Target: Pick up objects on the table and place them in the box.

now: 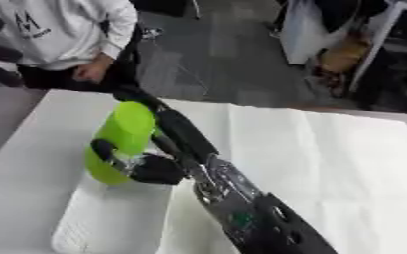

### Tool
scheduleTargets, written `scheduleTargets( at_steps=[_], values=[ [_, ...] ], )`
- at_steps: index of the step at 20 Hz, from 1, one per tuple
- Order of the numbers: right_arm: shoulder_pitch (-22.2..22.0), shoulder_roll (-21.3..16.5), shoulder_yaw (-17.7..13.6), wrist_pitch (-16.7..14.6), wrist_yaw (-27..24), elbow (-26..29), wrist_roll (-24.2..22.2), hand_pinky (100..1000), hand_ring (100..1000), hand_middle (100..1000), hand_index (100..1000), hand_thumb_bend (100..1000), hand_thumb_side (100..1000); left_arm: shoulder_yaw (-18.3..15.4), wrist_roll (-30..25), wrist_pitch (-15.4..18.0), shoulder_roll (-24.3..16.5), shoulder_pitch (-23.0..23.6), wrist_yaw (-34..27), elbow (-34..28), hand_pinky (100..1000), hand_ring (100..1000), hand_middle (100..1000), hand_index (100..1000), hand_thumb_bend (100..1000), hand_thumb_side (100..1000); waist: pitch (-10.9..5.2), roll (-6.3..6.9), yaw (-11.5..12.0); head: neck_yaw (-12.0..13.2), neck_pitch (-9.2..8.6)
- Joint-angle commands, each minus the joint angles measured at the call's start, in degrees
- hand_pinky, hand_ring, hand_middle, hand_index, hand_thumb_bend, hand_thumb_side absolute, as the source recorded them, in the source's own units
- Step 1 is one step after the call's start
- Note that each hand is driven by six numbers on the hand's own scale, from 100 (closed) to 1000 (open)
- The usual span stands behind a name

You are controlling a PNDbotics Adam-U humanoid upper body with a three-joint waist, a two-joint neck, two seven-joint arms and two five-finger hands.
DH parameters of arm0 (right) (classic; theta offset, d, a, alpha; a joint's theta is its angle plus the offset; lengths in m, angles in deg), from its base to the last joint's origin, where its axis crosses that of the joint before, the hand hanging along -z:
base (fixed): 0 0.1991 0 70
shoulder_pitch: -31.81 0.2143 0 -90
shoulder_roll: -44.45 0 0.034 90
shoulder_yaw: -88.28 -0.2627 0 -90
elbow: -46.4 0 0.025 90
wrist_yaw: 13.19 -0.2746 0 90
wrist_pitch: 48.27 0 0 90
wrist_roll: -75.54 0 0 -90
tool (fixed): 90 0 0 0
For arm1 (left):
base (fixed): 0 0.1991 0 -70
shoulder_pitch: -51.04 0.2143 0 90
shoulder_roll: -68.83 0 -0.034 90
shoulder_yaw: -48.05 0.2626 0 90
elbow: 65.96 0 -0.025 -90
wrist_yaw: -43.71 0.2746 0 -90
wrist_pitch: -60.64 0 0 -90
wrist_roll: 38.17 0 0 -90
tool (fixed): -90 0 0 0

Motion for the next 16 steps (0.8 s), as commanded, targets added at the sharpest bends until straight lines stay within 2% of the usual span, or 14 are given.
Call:
scheduleTargets(
  at_steps=[1, 3, 6, 7, 8, 9, 10, 12, 15, 16],
  values=[
    [0.4, -0.1, -0.5, -0.6, -1.4, 0.6, 1.1, 884, 997, 1000, 1000, 284, 1000, -0.2, 0.1, 0.0, -0.7, -0.5, 0.4, -0.8, 522, 626, 744, 854, 179, 961, -1.08, 0.41, -0.1, 0.3, 0.1],
    [0.4, -0.1, -0.6, -0.9, -2.7, 0.6, 2.7, 888, 999, 1000, 1000, 237, 1000, -0.3, 0.0, 0.0, -0.7, -0.5, 0.4, -0.8, 522, 626, 744, 854, 179, 961, -1.08, 0.44, -0.2, 0.3, 0.13],
    [0.3, -0.2, -0.4, -1.2, -3.7, 0.4, 4.2, 889, 1000, 1000, 1000, 241, 1000, -0.3, 0.0, 0.0, -0.8, -0.4, 0.4, -0.8, 522, 626, 744, 854, 179, 961, -1.08, 0.48, -0.2, 0.3, 0.15],
    [0.3, -0.3, -0.2, -1.2, -3.6, 0.4, 4.3, 896, 1000, 1000, 1000, 333, 1000, -0.3, 0.0, -0.1, -0.8, -0.4, 0.4, -0.8, 523, 626, 745, 854, 180, 961, -1.09, 0.47, -0.2, 0.3, 0.16],
    [0.4, -0.5, 0.0, -1.3, -3.2, 0.6, 3.8, 897, 1000, 1000, 1000, 374, 1000, -0.3, 0.1, 0.0, -0.8, -0.4, 0.4, -0.8, 523, 626, 745, 853, 180, 961, -1.11, 0.47, -0.3, 0.4, 0.17],
    [0.4, -0.6, 0.0, -1.4, -2.6, 0.9, 3.1, 895, 1000, 1000, 1000, 489, 1000, -0.3, 0.1, -0.1, -0.9, -0.3, 0.4, -0.8, 522, 626, 745, 855, 179, 962, -1.14, 0.46, -0.4, 0.4, 0.21],
    [0.5, -0.6, 0.0, -1.3, -2.3, 1.0, 2.3, 895, 1000, 1000, 1000, 489, 1000, -0.3, 0.0, -0.1, -0.9, -0.3, 0.4, -0.8, 522, 626, 745, 855, 179, 962, -1.18, 0.47, -0.5, 0.5, 0.33],
    [0.5, -0.3, -0.7, -0.8, -3.2, 1.1, 1.9, 890, 996, 1000, 1000, 285, 1000, -0.4, 0.1, -0.1, -1.1, -0.2, 0.4, -0.8, 523, 626, 745, 853, 180, 961, -1.28, 0.48, -0.7, 0.6, 0.64],
    [0.5, -0.5, -0.8, 1.0, -5.8, 0.8, 0.9, 903, 998, 1000, 1000, 215, 1000, -0.5, 0.2, -0.2, -1.3, 0.0, 0.5, -0.8, 523, 626, 745, 852, 180, 962, -1.47, 0.42, -1.1, 0.8, 1.08],
    [0.5, -0.7, -0.6, 1.4, -6.1, 0.8, 0.2, 898, 996, 1000, 1000, 218, 1000, -0.5, 0.2, -0.2, -1.4, 0.1, 0.5, -0.8, 523, 627, 745, 852, 180, 962, -1.51, 0.44, -1.2, 0.9, 1.12]
  ],
)
